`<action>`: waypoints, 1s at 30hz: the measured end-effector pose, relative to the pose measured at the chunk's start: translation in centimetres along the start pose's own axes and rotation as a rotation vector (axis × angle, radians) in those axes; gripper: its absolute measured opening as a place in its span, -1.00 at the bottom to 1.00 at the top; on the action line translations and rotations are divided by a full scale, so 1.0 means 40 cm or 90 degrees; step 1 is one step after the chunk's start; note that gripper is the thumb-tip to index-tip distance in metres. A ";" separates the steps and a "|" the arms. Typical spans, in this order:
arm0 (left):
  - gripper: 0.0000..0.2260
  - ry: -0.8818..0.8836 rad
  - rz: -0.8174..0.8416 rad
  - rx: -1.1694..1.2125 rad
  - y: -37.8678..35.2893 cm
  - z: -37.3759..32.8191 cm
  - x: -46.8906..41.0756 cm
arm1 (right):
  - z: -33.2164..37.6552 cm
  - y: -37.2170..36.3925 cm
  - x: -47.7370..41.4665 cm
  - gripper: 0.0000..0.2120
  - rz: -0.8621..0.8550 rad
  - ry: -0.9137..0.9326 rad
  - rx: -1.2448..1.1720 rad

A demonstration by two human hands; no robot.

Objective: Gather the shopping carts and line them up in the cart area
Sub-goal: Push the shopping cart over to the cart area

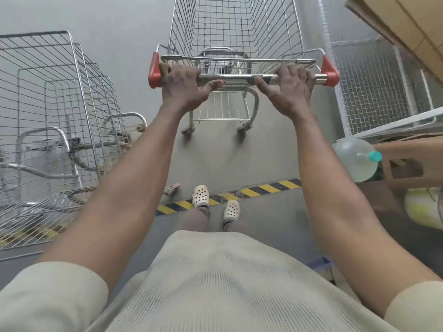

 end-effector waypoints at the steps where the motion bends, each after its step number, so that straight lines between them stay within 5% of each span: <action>1: -0.32 -0.002 0.009 0.001 -0.008 -0.022 0.009 | -0.022 0.001 0.011 -0.22 0.001 -0.018 0.003; 6: -0.27 -0.001 0.018 -0.007 -0.032 -0.117 0.073 | -0.110 -0.001 0.096 -0.16 -0.004 -0.080 -0.012; 17: -0.31 -0.062 -0.019 -0.011 -0.032 -0.261 0.287 | -0.238 0.007 0.339 -0.42 -0.185 -0.074 -0.063; 30: -0.30 -0.039 -0.060 0.016 -0.006 -0.163 0.492 | -0.141 -0.038 0.515 -0.57 -0.218 -0.034 -0.111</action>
Point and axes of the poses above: each hand's wrist, its own x-axis away from the middle knuckle, its own y-axis out of the back of the hand, z = x × y, the point moved 10 cm from there along -x, towards the middle knuckle
